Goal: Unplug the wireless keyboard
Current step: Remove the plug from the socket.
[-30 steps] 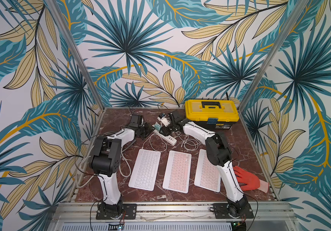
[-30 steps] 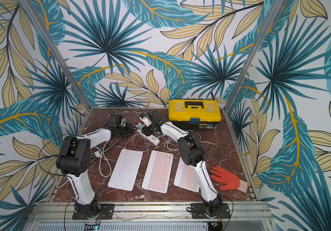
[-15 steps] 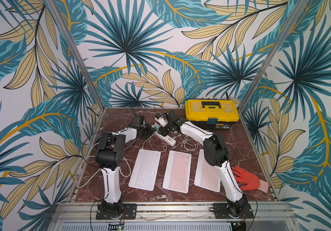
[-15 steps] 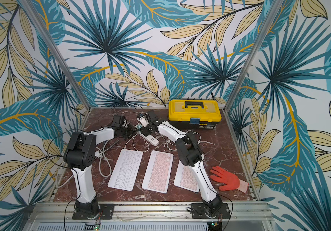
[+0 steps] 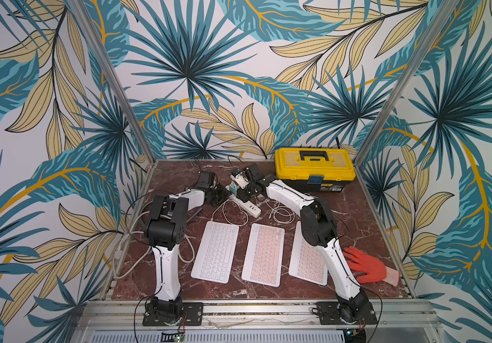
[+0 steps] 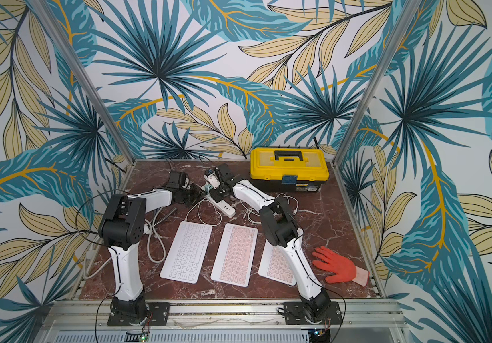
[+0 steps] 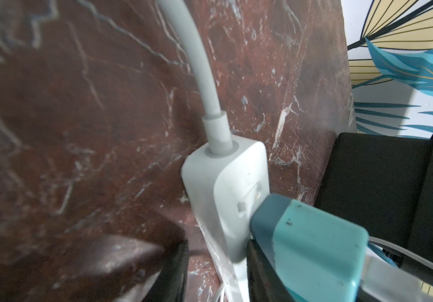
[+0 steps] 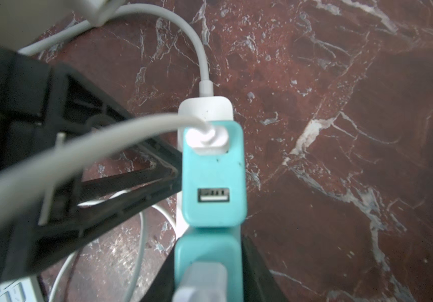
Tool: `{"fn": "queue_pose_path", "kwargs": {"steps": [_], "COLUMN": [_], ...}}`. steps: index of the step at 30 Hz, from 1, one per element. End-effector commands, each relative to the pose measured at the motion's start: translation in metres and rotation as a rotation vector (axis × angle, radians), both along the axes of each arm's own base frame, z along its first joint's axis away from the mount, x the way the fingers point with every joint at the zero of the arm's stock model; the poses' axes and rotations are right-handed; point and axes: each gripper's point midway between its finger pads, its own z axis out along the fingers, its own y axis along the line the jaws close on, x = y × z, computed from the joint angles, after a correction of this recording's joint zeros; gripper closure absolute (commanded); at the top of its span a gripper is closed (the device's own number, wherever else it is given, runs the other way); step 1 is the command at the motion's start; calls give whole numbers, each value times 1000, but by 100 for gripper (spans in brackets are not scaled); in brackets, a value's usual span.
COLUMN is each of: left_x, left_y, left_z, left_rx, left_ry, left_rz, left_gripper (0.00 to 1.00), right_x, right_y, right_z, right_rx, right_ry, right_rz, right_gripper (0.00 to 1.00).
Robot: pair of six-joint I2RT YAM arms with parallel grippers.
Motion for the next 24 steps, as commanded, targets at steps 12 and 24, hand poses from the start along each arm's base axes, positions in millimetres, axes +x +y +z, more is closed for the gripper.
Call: {"fn": "queue_pose_path", "kwargs": {"steps": [12, 24], "left_x": [-70, -80], "left_y": [3, 2], "left_z": [-86, -93], "left_rx": [100, 120], "left_ry": [254, 281], "left_rz": [62, 74], "left_gripper": [73, 78], "right_x": [-13, -17], "right_y": [14, 33], "right_z": [19, 60], "right_rx": [100, 162], "right_ry": [27, -63], "right_rz": [-26, 4], "right_gripper": [71, 73]}}
